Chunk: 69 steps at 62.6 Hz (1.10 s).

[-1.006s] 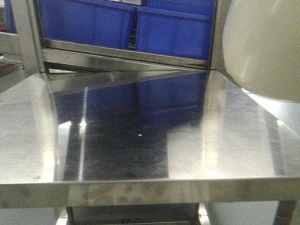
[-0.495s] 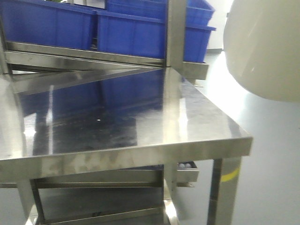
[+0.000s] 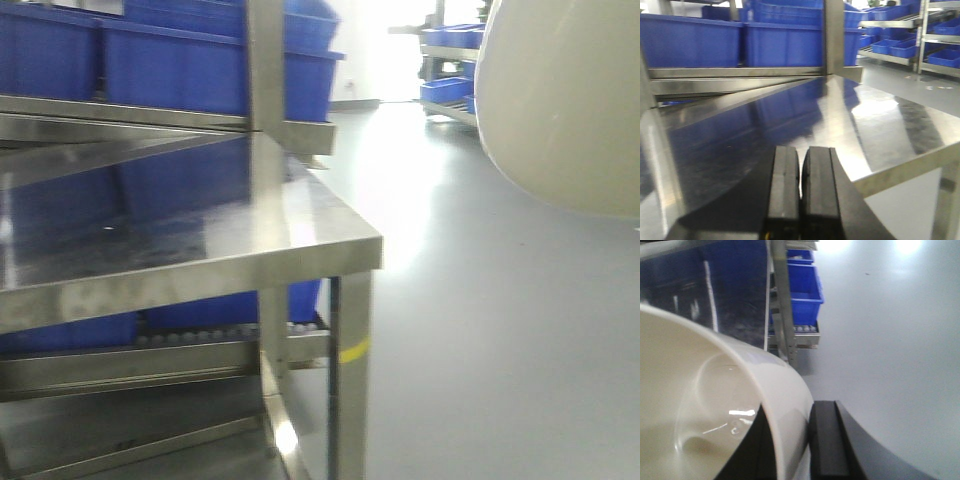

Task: Move white bin to right shelf second layer
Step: 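Back away from the steel table holding the bin in the right gripper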

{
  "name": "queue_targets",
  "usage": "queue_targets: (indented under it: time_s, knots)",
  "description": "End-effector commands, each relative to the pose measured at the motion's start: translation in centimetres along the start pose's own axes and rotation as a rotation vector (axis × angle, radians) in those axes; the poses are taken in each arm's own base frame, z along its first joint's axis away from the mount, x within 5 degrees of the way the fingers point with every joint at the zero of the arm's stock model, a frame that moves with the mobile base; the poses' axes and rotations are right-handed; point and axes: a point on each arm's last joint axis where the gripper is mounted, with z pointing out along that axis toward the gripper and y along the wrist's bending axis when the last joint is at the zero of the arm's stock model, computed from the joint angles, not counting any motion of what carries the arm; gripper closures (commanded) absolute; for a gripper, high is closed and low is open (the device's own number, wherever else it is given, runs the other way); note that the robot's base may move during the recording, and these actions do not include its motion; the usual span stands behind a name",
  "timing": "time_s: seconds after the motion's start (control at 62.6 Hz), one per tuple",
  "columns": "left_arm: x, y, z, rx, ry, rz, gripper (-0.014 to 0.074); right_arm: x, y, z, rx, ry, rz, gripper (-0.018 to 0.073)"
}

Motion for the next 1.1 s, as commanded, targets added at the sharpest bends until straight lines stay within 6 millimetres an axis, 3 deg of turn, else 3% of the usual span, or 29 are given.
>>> queue_targets:
  time_s: [0.0,1.085]
  knots:
    - [0.40,0.00,0.03,-0.006,-0.062,0.004,0.0512,-1.81,0.30,-0.67,-0.032,-0.129,0.000,0.0506]
    - [0.40,0.00,0.03,-0.006,-0.062,0.004,0.0512,-1.81,0.30,-0.67,-0.032,-0.129,0.000,0.0506]
